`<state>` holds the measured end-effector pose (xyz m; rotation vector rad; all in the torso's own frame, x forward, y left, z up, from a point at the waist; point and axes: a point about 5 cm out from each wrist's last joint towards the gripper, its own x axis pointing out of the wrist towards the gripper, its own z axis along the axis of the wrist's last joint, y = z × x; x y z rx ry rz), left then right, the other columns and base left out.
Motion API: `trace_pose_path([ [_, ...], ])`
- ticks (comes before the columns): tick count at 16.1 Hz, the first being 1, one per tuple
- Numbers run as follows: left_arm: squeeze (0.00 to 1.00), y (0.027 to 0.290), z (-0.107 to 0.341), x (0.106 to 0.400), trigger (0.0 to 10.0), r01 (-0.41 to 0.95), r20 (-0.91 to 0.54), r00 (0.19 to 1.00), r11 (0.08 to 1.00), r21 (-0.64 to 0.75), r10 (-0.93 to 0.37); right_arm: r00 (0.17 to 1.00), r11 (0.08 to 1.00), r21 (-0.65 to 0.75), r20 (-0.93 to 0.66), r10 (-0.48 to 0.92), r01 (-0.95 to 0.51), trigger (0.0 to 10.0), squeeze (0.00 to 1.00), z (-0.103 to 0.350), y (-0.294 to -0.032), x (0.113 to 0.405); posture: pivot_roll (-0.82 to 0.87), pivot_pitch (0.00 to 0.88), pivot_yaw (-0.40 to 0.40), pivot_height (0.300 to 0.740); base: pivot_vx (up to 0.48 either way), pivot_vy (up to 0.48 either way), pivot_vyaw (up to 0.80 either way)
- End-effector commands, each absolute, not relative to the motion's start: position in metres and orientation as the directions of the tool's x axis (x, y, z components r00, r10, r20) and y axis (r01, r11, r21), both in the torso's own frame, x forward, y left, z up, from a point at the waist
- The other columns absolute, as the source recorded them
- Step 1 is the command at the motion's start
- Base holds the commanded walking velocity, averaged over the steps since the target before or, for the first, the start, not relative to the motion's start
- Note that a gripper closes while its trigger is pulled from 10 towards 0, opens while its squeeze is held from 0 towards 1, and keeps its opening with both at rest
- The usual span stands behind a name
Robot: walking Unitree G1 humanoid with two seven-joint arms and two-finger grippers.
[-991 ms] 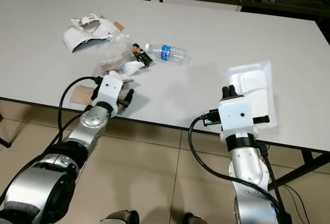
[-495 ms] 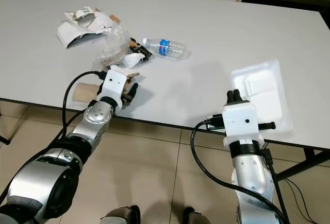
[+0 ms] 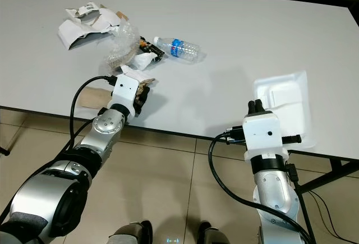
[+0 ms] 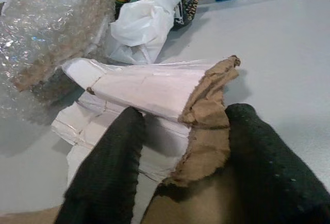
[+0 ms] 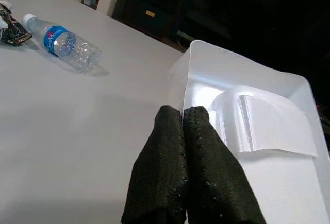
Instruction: Picking trash to rubbish bin
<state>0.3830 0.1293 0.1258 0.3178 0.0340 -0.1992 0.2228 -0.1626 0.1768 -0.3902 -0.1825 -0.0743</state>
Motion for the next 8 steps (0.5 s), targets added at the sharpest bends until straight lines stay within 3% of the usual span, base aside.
trace_pose_path([
  [1,0.0,0.131,0.116,0.38,0.0,0.203,-0.109,0.978,0.934,0.296,-0.178,0.979,0.916,-0.382,0.195,-0.052,0.125,10.0,0.0,0.18,-0.166,0.222,0.07,0.188,-0.018,0.74,0.0,0.0,0.0],
  [8,0.0,0.133,0.132,0.385,0.0,0.146,-0.017,0.989,0.944,0.295,-0.148,0.972,0.904,-0.386,0.21,-0.107,0.183,10.0,0.0,0.182,-0.173,0.225,0.07,0.176,-0.016,0.74,0.0,0.0,0.0],
])
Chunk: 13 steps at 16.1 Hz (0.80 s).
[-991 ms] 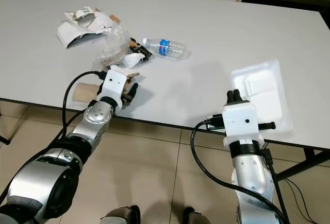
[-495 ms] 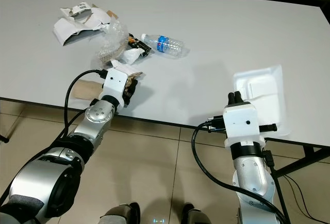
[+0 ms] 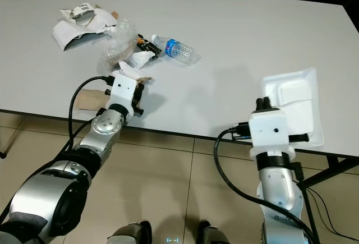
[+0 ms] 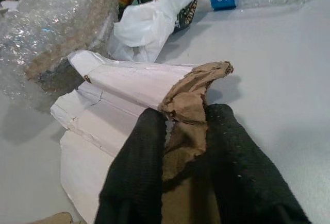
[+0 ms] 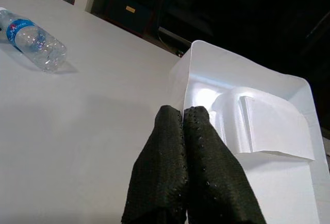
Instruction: Picking trash to rubbish bin
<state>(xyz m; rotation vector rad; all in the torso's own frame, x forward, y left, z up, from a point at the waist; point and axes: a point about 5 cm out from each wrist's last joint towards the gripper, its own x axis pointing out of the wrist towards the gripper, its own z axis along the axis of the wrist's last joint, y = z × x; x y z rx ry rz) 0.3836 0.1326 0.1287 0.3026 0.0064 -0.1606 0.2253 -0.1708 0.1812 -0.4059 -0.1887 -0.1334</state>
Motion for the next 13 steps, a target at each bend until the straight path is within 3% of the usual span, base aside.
trace_pose_path([
  [1,0.0,0.133,0.139,0.387,0.0,0.126,0.022,0.99,0.944,0.304,-0.139,0.971,0.903,-0.387,0.213,-0.11,0.188,10.0,0.0,0.182,-0.174,0.225,0.07,0.174,-0.017,0.74,0.0,0.0,0.0],
  [13,0.0,0.136,0.195,0.392,0.0,0.04,0.336,0.932,0.961,0.275,-0.135,0.949,0.891,-0.38,0.281,-0.144,0.248,10.0,0.0,0.193,-0.184,0.24,0.11,0.159,-0.023,0.74,0.0,0.0,0.0],
])
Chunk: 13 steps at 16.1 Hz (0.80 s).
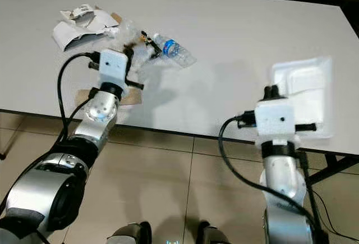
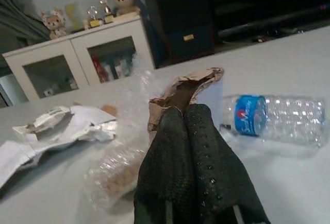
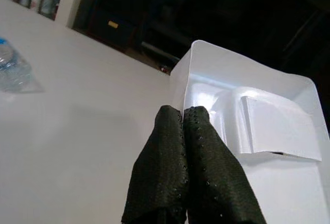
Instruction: Picking trash to rubbish bin
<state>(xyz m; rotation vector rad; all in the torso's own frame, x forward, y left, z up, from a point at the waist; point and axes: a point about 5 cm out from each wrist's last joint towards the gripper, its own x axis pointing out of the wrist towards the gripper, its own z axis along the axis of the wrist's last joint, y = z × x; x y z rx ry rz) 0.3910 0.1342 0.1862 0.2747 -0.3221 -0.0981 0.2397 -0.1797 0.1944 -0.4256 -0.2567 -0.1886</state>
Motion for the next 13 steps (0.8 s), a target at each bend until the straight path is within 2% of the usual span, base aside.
trace_pose_path([
  [1,0.0,0.138,0.198,0.391,0.0,0.037,0.351,0.927,0.962,0.272,-0.135,0.949,0.893,-0.377,0.28,-0.144,0.246,10.0,0.0,0.192,-0.185,0.241,0.11,0.146,-0.023,0.74,0.0,0.0,0.0],
  [7,0.0,0.152,0.181,0.373,0.0,-0.003,0.353,0.933,0.976,0.217,-0.076,0.954,0.911,-0.354,0.278,-0.115,0.213,10.0,0.0,0.19,-0.181,0.243,0.14,0.108,-0.036,0.74,0.0,0.0,0.0],
  [11,0.0,0.138,0.157,0.357,0.0,0.056,0.29,0.95,0.977,0.206,-0.115,0.96,0.919,-0.365,0.277,-0.049,0.152,10.0,0.0,0.189,-0.173,0.248,0.17,0.075,-0.049,0.74,0.0,0.0,0.0],
  [13,0.0,0.136,0.154,0.352,0.0,0.078,0.276,0.951,0.973,0.219,-0.138,0.959,0.916,-0.373,0.281,-0.039,0.147,10.0,0.0,0.189,-0.173,0.25,0.17,0.068,-0.05,0.74,0.0,0.0,0.8],
])
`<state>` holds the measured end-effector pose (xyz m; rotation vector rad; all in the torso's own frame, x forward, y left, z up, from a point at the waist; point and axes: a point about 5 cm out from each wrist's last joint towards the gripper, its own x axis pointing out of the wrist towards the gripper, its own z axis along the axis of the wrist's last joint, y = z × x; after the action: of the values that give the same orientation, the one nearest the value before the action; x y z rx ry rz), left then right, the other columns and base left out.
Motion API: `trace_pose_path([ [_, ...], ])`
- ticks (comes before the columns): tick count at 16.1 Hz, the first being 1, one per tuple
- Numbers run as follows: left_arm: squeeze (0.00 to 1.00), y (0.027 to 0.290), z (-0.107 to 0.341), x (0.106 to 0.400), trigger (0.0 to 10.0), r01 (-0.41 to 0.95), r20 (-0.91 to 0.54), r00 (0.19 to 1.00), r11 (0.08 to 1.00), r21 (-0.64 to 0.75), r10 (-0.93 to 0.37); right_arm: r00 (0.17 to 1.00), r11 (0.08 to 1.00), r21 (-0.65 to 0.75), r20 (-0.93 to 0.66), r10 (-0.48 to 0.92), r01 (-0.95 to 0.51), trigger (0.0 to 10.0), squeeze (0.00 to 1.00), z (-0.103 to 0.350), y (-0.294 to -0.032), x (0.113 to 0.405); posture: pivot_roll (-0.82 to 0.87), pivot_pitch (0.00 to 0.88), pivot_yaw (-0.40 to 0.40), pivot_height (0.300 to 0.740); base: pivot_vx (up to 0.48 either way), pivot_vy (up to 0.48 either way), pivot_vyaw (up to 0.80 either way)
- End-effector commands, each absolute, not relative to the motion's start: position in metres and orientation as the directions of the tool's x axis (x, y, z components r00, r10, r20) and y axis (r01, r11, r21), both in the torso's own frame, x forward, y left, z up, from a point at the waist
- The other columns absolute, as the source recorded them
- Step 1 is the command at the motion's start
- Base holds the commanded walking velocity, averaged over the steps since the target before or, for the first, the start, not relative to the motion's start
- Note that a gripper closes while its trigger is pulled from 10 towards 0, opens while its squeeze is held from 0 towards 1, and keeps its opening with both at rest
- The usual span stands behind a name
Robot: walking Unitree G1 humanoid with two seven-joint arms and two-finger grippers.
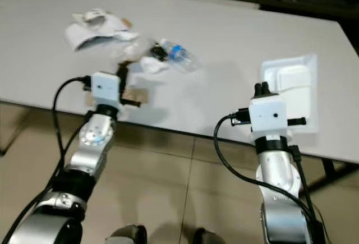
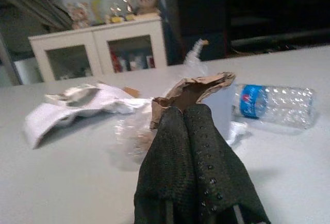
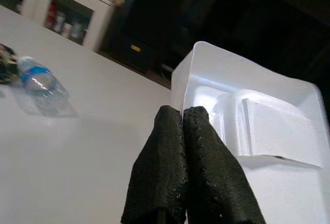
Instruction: Picking trash to rubbish bin
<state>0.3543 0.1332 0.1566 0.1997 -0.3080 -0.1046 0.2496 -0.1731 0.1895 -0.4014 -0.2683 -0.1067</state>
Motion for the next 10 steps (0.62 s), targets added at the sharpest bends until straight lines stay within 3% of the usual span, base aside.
trace_pose_path([
  [1,0.0,0.134,0.154,0.352,0.0,0.082,0.273,0.951,0.971,0.223,-0.143,0.959,0.916,-0.374,0.281,-0.038,0.145,10.0,0.0,0.188,-0.173,0.25,0.17,0.064,-0.049,0.74,0.0,0.0,0.8],
  [10,0.0,0.119,0.161,0.354,0.0,0.084,0.278,0.95,0.976,0.202,-0.139,0.957,0.918,-0.366,0.285,-0.044,0.151,10.0,0.0,0.187,-0.173,0.248,0.15,0.046,-0.042,0.74,0.0,0.0,0.8],
])
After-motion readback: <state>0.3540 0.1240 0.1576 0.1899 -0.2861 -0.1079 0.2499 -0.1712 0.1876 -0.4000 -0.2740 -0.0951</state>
